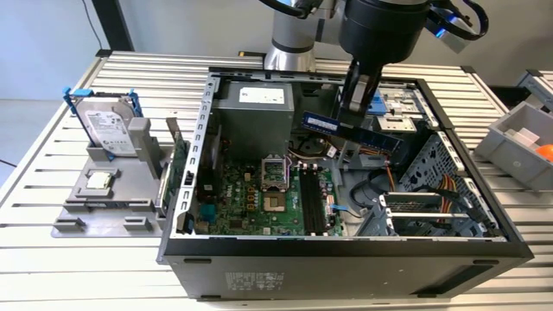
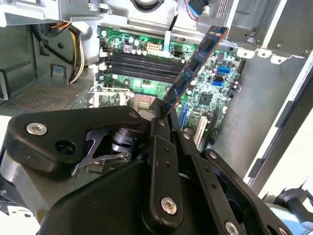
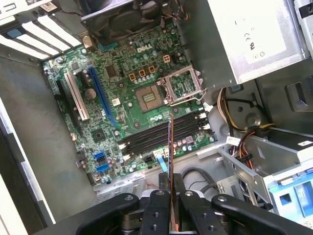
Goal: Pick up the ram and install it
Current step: 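Insert the ram into the slot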
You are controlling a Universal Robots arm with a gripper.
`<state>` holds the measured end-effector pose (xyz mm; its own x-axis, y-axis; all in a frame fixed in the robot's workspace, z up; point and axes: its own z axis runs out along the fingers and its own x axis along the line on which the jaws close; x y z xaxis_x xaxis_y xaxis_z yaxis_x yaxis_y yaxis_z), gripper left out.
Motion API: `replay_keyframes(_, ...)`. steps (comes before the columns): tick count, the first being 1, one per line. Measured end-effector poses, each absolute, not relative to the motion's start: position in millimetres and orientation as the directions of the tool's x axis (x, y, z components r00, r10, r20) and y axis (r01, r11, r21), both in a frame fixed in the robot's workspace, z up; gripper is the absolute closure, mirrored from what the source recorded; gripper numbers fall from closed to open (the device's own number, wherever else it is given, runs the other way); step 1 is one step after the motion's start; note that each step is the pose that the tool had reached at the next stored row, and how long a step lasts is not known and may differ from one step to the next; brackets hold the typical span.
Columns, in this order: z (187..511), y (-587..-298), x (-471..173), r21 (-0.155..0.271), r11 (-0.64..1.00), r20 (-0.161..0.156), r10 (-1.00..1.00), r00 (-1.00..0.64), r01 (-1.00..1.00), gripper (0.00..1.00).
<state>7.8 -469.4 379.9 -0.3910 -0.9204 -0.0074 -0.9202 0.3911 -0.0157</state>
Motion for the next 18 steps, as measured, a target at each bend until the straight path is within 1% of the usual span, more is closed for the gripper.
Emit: replay_keyframes(18,379.8,-469.4,7.8,-0.016,0.421,-0.007,-0.907,-0.421,-0.907,1.0)
